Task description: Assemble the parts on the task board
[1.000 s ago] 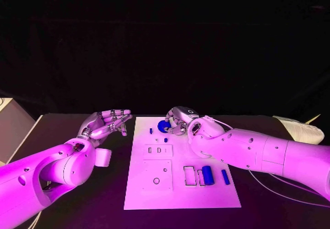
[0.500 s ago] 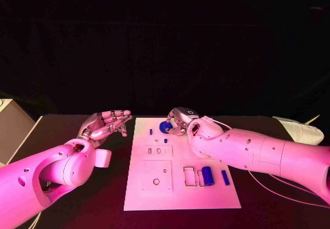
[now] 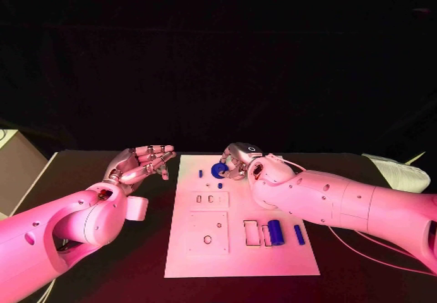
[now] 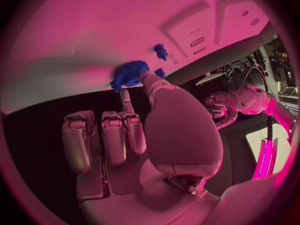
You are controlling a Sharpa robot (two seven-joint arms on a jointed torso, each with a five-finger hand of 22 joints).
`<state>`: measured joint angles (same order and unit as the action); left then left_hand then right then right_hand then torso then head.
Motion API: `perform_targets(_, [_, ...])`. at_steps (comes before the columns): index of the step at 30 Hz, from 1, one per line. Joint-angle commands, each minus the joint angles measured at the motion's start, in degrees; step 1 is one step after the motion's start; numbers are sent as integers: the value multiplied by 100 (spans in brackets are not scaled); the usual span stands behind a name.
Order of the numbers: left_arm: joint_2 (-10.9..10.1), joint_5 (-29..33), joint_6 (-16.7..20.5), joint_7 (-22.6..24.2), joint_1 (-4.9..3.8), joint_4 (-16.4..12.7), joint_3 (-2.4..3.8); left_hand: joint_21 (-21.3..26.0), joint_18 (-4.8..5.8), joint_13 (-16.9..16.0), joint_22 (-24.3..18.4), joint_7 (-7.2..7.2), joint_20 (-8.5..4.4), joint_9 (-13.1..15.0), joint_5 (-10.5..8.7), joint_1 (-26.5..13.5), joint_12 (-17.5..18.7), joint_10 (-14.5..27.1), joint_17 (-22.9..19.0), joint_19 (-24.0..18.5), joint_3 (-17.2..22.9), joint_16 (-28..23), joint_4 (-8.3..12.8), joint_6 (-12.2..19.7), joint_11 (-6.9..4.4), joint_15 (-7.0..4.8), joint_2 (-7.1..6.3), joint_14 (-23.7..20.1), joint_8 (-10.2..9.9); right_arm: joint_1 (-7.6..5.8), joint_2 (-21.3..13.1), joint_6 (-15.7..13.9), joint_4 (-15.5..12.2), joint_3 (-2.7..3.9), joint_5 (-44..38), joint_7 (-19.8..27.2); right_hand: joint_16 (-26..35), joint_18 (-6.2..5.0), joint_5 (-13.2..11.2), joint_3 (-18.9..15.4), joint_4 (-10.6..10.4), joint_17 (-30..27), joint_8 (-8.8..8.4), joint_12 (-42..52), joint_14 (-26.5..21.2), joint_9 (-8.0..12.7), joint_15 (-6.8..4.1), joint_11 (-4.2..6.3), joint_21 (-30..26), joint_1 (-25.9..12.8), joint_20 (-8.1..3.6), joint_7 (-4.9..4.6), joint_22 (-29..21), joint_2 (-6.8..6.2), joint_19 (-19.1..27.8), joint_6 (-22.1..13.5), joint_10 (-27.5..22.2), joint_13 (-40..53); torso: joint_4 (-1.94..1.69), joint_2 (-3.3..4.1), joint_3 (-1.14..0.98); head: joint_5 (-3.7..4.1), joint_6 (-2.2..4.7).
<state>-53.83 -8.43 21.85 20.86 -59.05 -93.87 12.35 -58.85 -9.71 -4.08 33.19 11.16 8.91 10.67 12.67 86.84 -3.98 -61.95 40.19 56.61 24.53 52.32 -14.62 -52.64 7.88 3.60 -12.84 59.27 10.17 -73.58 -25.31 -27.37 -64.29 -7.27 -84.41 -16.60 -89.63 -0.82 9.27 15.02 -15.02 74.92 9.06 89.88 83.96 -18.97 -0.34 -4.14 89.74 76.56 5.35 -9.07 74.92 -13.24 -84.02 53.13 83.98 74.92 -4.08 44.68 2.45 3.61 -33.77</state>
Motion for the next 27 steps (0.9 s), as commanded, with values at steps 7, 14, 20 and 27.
perform_targets(7, [-14,-16,-81,19,-4,-27,5,-45,-91,-6,12,0,-3,11,-13,-11,-5,27,-14,-41,21,23,18,19,-4,-7,51,-33,0,7,-11,148,-15,-6,154,160,-37,82,-134,-772,-178,1508,-78,12,604,32,69,-66,26,-220,89,-30,1508,227,-598,-28,602,1508,9,1,-6,-6,3])
perform_targets(14, [-24,-16,-72,15,-4,-35,5,-45,-91,-6,12,0,-3,11,-13,-11,-5,27,-14,-41,21,23,18,19,-4,-7,51,-33,0,9,-55,229,-67,-10,292,243,-37,82,213,-771,-172,1508,-41,12,604,21,35,-38,26,-466,66,5,1508,475,-598,94,602,1508,8,1,-10,-9,5])
perform_targets(20, [-29,-16,-64,11,-4,-35,5,-50,-91,-5,14,2,-3,11,-11,-7,-4,30,-16,-44,28,24,22,22,-2,-7,55,-35,-1,9,-111,368,-92,-14,345,253,-37,82,289,-713,-174,1508,-33,12,604,20,12,-22,26,-540,45,24,1508,575,-598,129,602,1508,9,0,-12,-13,13])
perform_targets(27, [-34,-16,-61,11,-4,-36,5,-50,-91,-5,14,2,-3,11,-11,-7,-4,30,-16,-44,28,24,22,22,-2,-7,55,-35,-1,9,-268,390,-180,-16,406,246,-37,82,281,-718,-177,1508,-24,12,604,20,-1,-9,26,-665,31,36,1508,590,-598,158,602,1508,15,-2,-12,-22,6])
